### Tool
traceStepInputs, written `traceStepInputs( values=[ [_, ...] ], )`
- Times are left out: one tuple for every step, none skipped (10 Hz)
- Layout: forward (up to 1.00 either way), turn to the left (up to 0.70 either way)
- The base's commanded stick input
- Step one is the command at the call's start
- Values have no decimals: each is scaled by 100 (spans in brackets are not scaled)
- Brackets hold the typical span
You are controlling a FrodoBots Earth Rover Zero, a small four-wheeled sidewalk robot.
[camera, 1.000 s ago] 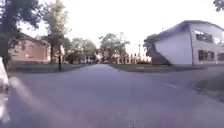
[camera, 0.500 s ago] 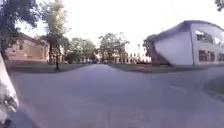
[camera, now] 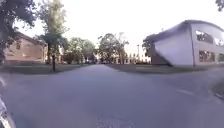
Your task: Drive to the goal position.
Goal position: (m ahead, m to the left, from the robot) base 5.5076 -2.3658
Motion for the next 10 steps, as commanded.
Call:
traceStepInputs(
  values=[
    [70, -32],
    [70, -35],
    [70, -35],
    [70, -35],
    [70, -35],
    [70, -35],
    [70, -35],
    [70, -20],
    [70, 0],
    [70, 0]
  ],
)
